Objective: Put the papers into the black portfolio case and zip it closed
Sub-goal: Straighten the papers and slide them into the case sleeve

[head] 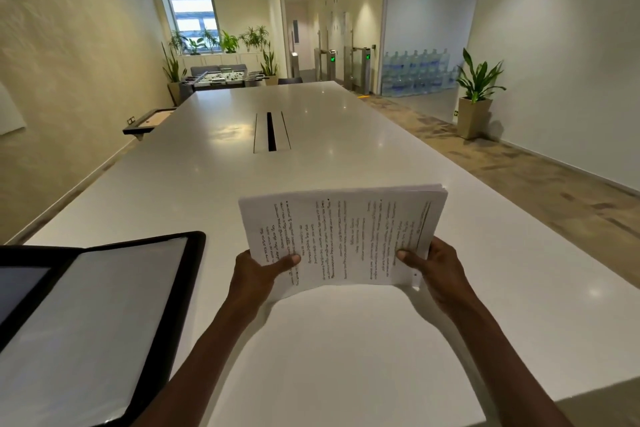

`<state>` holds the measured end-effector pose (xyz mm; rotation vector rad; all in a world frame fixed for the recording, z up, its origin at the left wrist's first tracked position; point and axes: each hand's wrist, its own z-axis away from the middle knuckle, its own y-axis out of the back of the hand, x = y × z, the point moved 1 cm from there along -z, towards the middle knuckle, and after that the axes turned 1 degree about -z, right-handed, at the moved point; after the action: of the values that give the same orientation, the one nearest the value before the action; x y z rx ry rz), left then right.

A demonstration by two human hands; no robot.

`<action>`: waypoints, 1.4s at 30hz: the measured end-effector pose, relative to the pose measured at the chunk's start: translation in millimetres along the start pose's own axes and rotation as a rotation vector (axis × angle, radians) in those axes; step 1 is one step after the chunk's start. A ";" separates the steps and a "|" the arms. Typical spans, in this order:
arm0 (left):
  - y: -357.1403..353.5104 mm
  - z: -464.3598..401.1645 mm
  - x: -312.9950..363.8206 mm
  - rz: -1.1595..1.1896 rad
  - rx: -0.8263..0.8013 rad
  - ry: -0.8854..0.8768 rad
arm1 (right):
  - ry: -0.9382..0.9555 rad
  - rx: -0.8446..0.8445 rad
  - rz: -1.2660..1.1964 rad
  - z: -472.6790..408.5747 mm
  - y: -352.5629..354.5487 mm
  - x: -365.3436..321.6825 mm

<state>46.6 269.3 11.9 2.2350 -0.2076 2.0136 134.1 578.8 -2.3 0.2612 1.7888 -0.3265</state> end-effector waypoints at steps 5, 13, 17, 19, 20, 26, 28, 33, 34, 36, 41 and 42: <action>-0.2 -3.5 -1.9 0.006 0.018 -0.001 | -0.012 -0.008 -0.009 -4.4 3.4 2.8; -5.8 -6.8 -1.4 -0.032 -0.003 -0.020 | -0.007 -0.007 0.010 -9.7 10.8 -3.8; -7.5 1.3 -14.9 -0.025 0.014 0.023 | -0.046 -0.007 0.029 -1.3 12.7 13.4; -6.4 0.6 -12.8 -0.035 0.011 0.023 | -0.055 0.003 0.054 -1.2 13.3 11.3; -5.4 -0.5 -10.6 -0.038 0.004 0.017 | -0.056 0.001 0.056 -1.8 13.2 8.6; -7.9 -3.0 0.8 -0.038 0.003 -0.013 | -0.013 -0.009 0.045 -5.9 8.6 -5.3; -8.8 -2.5 3.9 -0.030 0.017 -0.027 | -0.014 -0.002 0.043 -7.3 8.1 -8.5; -4.8 -1.0 6.5 -0.030 -0.005 -0.049 | -0.023 0.009 0.054 -3.1 7.6 -10.6; -4.4 0.6 3.0 -0.028 -0.012 -0.040 | -0.035 -0.002 0.054 -0.1 6.8 -7.3; -3.5 4.2 -2.2 -0.030 -0.023 -0.023 | -0.043 -0.009 0.053 6.4 4.6 -3.8; 10.4 -3.4 11.3 -0.050 -0.037 0.000 | 0.030 -0.048 0.180 9.2 -3.2 -27.5; 16.4 -6.2 16.7 -0.054 -0.050 0.008 | 0.047 -0.084 0.207 8.4 -5.2 -34.5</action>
<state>39.1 254.0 29.2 2.1788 -0.1925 1.9678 148.1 570.9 29.8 0.3939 1.7992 -0.0989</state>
